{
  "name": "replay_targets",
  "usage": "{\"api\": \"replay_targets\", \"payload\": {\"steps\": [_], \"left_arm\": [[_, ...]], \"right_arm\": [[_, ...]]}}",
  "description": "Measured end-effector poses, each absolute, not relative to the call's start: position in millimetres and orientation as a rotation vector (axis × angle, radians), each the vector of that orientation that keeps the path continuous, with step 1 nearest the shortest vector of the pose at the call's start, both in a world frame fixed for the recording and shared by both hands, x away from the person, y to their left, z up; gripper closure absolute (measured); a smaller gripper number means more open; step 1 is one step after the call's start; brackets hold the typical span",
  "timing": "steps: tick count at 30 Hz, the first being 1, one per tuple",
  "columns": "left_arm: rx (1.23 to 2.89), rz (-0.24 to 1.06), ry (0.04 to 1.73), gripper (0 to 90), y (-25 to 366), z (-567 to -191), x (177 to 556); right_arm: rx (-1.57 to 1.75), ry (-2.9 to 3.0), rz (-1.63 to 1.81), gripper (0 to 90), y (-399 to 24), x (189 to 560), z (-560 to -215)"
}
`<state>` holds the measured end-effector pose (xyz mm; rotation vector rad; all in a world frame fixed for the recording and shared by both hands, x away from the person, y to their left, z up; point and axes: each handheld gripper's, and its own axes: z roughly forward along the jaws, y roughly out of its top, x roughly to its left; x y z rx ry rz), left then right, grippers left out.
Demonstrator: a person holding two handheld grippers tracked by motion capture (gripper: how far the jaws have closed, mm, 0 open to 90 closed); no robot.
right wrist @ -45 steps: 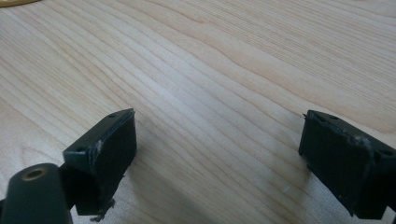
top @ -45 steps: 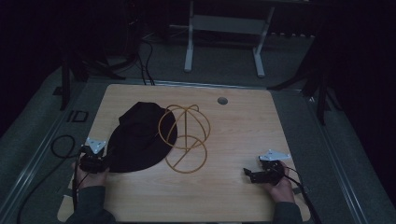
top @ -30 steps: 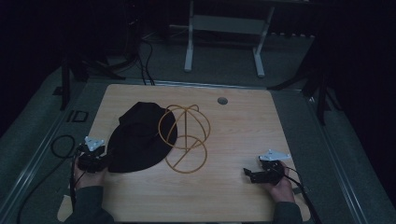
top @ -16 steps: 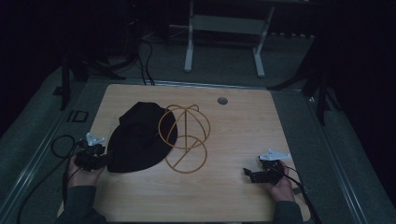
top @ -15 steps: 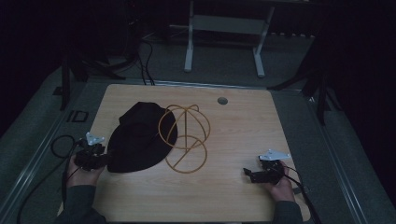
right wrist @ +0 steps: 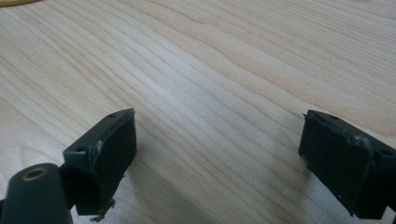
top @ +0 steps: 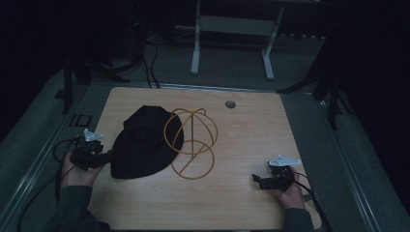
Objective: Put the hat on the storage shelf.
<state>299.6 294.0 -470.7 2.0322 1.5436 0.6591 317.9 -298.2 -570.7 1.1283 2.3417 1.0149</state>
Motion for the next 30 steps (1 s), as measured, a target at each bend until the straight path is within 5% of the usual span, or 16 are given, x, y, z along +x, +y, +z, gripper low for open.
{"api": "replay_targets", "payload": {"steps": [30], "left_arm": [[2.189, 0.483, 1.496, 56.8, 278.2, -446.4, 322.7]], "right_arm": [[1.127, 2.341, 1.014, 11.1, -298.3, 318.0, -570.7]]}}
